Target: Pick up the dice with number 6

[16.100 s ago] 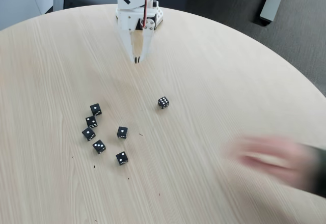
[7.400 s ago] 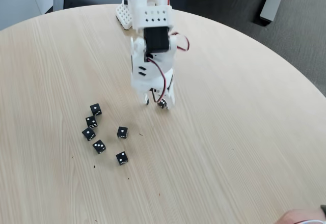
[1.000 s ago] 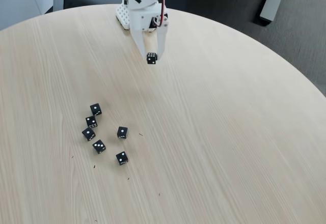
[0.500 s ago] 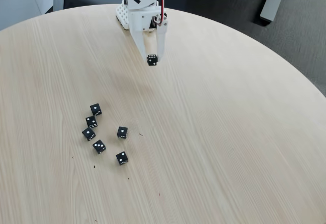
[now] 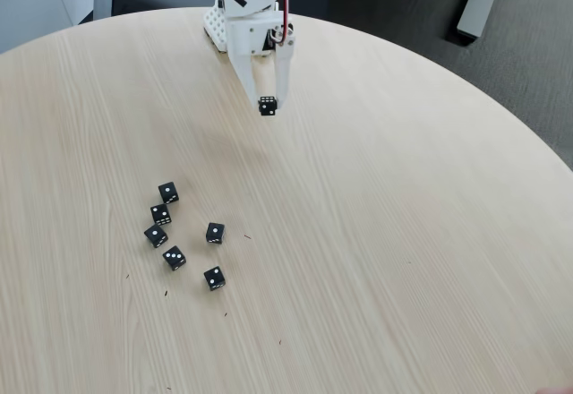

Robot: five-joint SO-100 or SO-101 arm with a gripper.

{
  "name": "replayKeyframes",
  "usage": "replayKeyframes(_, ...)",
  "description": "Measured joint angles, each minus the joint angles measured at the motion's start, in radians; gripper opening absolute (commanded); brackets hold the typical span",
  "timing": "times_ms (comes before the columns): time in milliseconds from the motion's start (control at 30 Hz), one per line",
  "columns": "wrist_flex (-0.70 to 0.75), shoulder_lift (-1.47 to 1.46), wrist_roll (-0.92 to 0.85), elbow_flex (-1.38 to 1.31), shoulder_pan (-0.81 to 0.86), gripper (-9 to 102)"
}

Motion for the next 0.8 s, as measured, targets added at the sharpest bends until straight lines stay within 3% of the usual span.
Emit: replayKeyframes(800,0.0,0.0,0.054,0.0,0.0,0)
